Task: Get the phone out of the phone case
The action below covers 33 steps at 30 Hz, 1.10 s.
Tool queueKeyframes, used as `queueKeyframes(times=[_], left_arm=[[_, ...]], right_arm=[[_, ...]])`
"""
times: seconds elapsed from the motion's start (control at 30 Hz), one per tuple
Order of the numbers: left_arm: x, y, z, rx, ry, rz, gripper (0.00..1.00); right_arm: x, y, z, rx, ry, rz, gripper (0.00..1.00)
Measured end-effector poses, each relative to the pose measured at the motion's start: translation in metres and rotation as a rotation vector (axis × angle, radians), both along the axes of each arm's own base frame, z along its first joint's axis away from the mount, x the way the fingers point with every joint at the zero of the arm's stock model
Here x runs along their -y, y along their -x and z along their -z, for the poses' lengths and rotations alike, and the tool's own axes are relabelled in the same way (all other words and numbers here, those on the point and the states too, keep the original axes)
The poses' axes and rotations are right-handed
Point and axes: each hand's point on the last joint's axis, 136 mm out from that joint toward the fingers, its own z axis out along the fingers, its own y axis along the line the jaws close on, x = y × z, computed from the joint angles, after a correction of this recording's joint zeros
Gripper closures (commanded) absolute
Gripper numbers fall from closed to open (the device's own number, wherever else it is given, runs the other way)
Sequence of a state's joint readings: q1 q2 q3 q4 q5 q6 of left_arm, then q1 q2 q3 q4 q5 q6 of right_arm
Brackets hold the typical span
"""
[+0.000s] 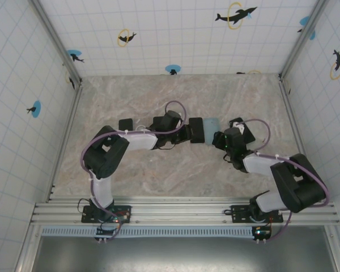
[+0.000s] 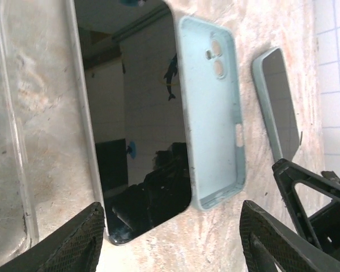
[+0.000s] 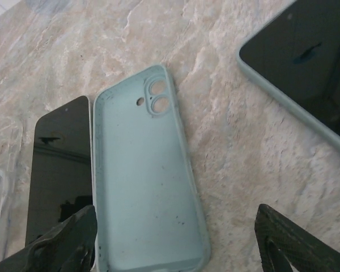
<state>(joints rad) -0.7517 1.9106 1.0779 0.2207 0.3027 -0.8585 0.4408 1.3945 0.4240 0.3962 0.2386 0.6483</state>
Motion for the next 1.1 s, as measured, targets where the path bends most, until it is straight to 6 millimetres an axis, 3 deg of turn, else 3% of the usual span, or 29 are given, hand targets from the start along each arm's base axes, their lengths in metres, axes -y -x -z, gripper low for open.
queueKeyframes(times=[0.17, 0.33, 0.37, 0.4, 0.43, 0.63, 0.87, 1.1], left_arm=[[0.000, -0.002, -0.032, 0.087, 0.004, 0.040, 0.29], [-0.004, -0.002, -0.048, 0.139, 0.001, 0.069, 0.16], [-0.005, -0.003, -0.050, 0.149, 0.000, 0.073, 0.16], [-0.007, -0.003, -0.052, 0.158, -0.002, 0.078, 0.11], [-0.009, -0.003, -0.054, 0.166, -0.001, 0.080, 0.10], [-0.019, 0.003, -0.059, 0.182, 0.000, 0.099, 0.03], [-0.023, 0.013, -0.056, 0.172, 0.010, 0.117, 0.02], [-0.025, 0.020, -0.063, 0.176, 0.041, 0.124, 0.02]], right_arm=[[0.021, -0.013, -0.015, -0.002, 0.144, -0.076, 0.19], [0.043, -0.024, -0.022, -0.040, 0.283, -0.174, 0.17], [0.048, -0.025, -0.021, -0.055, 0.304, -0.197, 0.16], [0.053, -0.026, -0.019, -0.070, 0.320, -0.214, 0.06], [0.058, -0.026, -0.015, -0.096, 0.334, -0.231, 0.03], [0.080, -0.028, 0.004, -0.239, 0.433, -0.348, 0.02], [0.102, -0.035, 0.018, -0.332, 0.474, -0.432, 0.00], [0.102, -0.042, 0.034, -0.382, 0.446, -0.533, 0.00]])
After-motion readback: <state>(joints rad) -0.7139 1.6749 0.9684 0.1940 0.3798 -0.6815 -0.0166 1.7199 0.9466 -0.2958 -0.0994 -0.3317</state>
